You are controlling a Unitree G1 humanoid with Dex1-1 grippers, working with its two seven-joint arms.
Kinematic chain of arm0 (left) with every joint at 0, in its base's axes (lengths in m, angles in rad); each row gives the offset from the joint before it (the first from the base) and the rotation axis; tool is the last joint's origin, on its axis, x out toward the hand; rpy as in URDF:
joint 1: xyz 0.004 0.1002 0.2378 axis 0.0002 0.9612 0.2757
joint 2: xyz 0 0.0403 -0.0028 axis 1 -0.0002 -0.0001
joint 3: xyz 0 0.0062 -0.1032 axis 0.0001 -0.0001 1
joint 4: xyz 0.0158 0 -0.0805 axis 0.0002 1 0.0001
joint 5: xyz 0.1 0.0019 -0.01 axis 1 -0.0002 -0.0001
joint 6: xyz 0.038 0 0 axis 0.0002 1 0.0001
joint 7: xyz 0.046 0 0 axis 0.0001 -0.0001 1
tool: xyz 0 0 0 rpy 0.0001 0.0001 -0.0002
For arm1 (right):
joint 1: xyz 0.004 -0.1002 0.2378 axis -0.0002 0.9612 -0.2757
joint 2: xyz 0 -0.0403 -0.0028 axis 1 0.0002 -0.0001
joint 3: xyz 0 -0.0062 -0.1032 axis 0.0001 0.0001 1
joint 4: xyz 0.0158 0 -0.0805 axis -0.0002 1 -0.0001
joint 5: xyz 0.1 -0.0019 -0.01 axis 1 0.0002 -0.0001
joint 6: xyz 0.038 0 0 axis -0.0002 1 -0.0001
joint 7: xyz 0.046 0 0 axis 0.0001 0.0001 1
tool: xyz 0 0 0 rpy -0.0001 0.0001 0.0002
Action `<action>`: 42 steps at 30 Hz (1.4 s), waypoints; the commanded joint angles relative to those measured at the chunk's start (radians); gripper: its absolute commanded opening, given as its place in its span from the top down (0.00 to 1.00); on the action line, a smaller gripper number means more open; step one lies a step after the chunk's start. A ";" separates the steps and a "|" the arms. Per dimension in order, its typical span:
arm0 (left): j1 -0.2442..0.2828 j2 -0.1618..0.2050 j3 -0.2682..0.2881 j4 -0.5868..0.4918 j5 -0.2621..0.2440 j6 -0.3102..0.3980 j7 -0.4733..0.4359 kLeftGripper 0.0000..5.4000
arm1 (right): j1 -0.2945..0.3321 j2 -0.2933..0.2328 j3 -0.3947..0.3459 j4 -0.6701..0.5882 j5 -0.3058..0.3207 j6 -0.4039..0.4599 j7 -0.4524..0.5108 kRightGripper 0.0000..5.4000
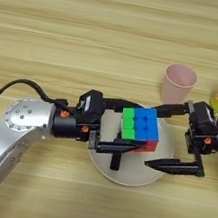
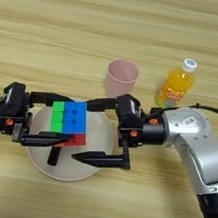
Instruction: Move the objects on the table
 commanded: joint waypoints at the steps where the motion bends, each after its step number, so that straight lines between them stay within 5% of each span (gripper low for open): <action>1: -0.018 0.000 -0.004 0.007 0.019 -0.016 0.002 0.39 | 0.001 0.008 0.005 -0.003 -0.014 -0.004 -0.010 0.06; 15: -0.031 -0.023 -0.006 0.027 0.043 -0.031 0.022 0.39 | -0.002 0.038 0.032 0.016 -0.043 -0.018 -0.026 0.36; 30: -0.036 -0.037 0.006 0.064 0.076 -0.068 0.048 0.39 | 0.002 0.050 0.024 0.017 -0.041 -0.026 -0.032 0.38; 42: -0.028 -0.049 0.029 0.073 0.088 -0.089 0.083 0.18 | 0.023 0.049 -0.020 0.040 -0.041 -0.037 -0.056 0.38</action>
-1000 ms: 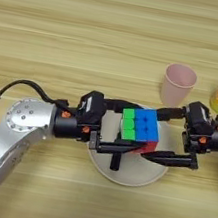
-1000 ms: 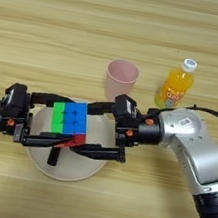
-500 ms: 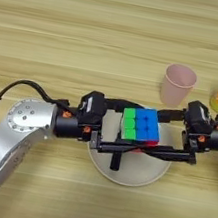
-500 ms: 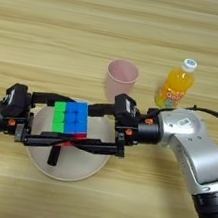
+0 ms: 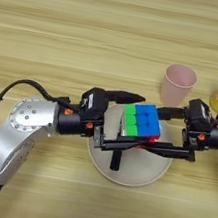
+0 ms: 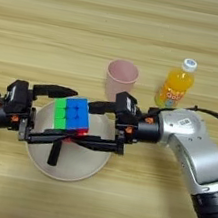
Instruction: Move the objects on the table
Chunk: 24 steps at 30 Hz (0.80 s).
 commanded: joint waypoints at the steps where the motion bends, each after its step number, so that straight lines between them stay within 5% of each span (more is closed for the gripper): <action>1: -0.015 0.000 0.035 0.015 0.021 -0.009 0.043 0.15 | 0.019 0.000 -0.020 0.008 0.009 -0.026 0.011 0.38; 10: 0.010 -0.003 0.077 -0.004 -0.016 -0.002 0.068 0.00 | 0.095 -0.027 -0.138 0.066 0.021 -0.063 -0.006 0.38; 24: 0.029 -0.005 0.092 -0.008 -0.031 -0.013 0.091 0.00 | 0.187 -0.052 -0.225 0.122 0.004 -0.107 -0.012 0.38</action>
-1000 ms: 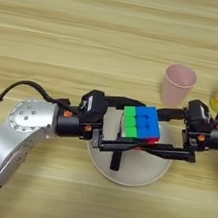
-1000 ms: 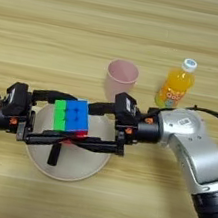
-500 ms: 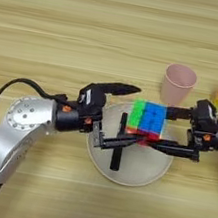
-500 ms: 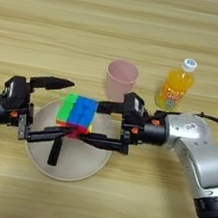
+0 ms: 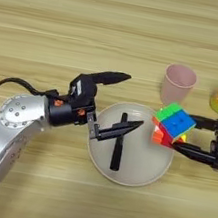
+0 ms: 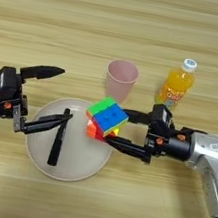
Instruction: Move the objects on the table
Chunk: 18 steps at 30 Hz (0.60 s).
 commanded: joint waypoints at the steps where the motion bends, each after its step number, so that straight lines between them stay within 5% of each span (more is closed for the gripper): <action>1: 0.014 -0.003 0.015 -0.009 -0.003 -0.010 0.009 0.00 | 0.022 -0.014 -0.029 0.016 -0.007 -0.026 -0.010 0.38; 18: 0.037 -0.011 0.046 0.023 0.000 -0.050 0.026 0.00 | 0.048 -0.004 -0.106 0.239 -0.058 -0.144 -0.067 0.38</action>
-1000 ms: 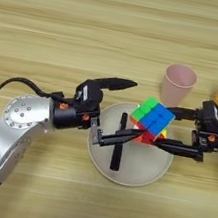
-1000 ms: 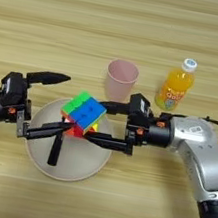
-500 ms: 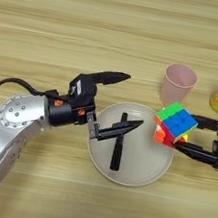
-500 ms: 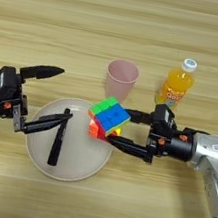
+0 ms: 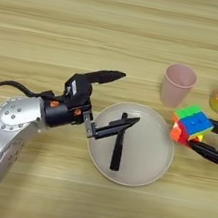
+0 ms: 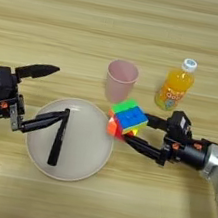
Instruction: Move the objects on the table
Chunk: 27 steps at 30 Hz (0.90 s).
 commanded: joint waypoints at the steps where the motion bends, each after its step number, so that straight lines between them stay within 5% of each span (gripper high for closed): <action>1: 0.011 -0.004 0.026 0.015 -0.002 -0.018 0.010 0.00 | -0.001 0.000 -0.022 0.076 -0.039 -0.056 -0.016 0.38; 11: 0.019 -0.011 0.043 0.051 0.005 -0.050 0.004 0.00 | -0.063 0.036 -0.006 0.315 -0.162 -0.217 -0.088 0.38; 27: 0.020 -0.013 0.050 0.060 0.002 -0.061 0.003 0.00 | -0.089 0.081 0.020 0.416 -0.211 -0.289 -0.118 0.38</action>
